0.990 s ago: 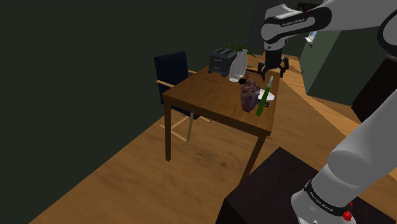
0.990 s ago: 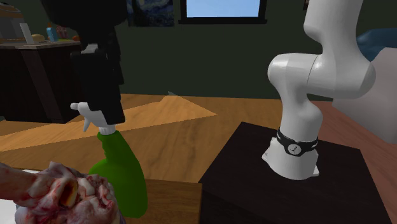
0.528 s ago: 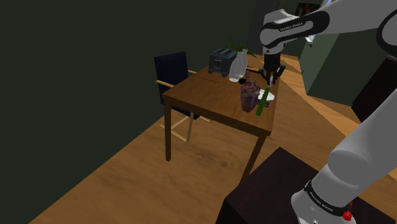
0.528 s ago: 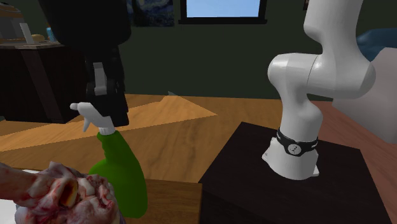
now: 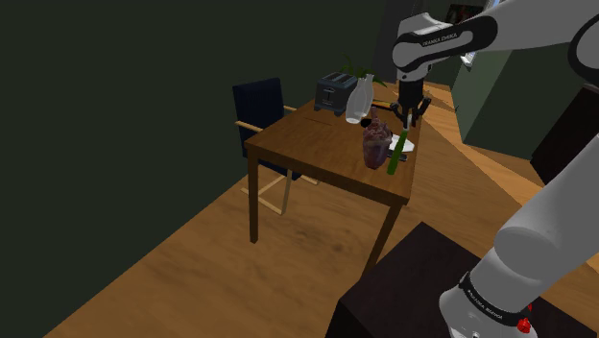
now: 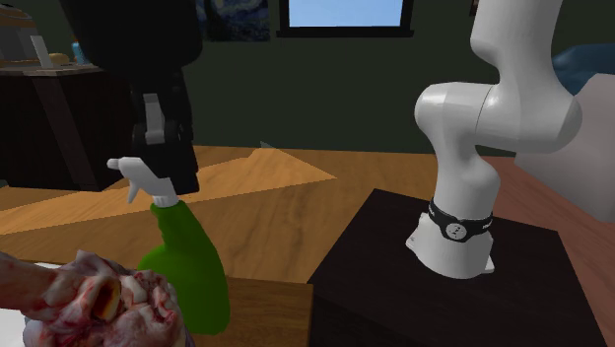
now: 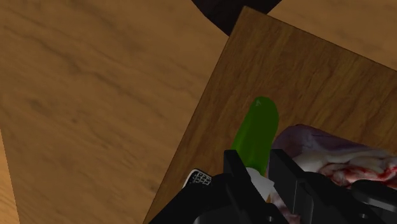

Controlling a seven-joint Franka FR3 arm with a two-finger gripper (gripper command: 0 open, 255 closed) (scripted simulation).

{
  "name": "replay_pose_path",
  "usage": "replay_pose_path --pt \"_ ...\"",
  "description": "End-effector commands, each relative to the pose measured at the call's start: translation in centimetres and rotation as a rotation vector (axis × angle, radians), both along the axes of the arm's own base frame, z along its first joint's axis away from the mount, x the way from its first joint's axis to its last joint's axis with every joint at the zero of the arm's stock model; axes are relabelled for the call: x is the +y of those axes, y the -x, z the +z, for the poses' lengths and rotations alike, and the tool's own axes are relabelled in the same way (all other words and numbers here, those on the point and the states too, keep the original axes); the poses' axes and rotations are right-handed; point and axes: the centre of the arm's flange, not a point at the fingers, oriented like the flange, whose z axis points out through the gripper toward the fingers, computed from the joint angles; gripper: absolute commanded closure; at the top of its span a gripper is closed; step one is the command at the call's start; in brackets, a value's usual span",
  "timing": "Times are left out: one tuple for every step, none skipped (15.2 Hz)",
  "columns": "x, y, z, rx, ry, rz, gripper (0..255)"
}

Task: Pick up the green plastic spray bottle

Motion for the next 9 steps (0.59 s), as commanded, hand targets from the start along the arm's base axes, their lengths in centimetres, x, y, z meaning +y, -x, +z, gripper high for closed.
replay_pose_path --pt "0.0 0.0 0.8 0.000 0.000 0.000 255" --pt "0.0 0.0 1.3 0.000 0.000 0.000 255" --pt "0.0 0.0 1.9 0.000 0.000 0.000 255" --pt "0.0 0.0 2.4 0.000 0.000 0.000 255" --pt "0.0 0.0 2.9 0.000 0.000 0.000 255" --pt "0.0 0.0 3.4 0.000 0.000 0.000 255" --pt "0.0 0.0 4.0 0.000 0.000 0.000 255" --pt "0.0 0.0 4.5 0.000 0.000 0.000 255" --pt "0.0 0.0 5.0 0.000 0.000 0.000 255"
